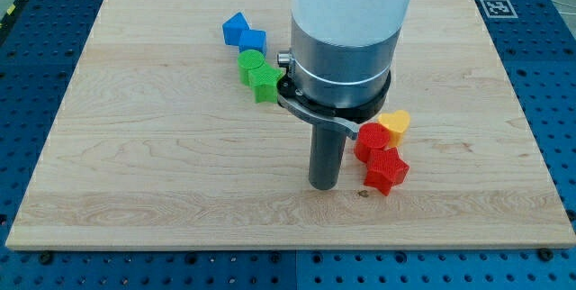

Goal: Push red circle in between heart and red star

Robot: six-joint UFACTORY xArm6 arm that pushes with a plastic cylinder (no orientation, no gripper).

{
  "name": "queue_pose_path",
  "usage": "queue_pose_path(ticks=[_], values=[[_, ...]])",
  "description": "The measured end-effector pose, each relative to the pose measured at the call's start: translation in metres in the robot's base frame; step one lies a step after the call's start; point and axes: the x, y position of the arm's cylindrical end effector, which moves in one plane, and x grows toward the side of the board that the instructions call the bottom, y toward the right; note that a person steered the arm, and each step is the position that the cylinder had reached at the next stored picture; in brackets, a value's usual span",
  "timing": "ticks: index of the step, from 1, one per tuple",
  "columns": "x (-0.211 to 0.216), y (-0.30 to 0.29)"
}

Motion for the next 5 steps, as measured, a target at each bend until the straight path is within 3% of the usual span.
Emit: queue_pose_path(ticks=[2, 5], values=[[-0.046, 0.009], [-0.064, 0.041]])
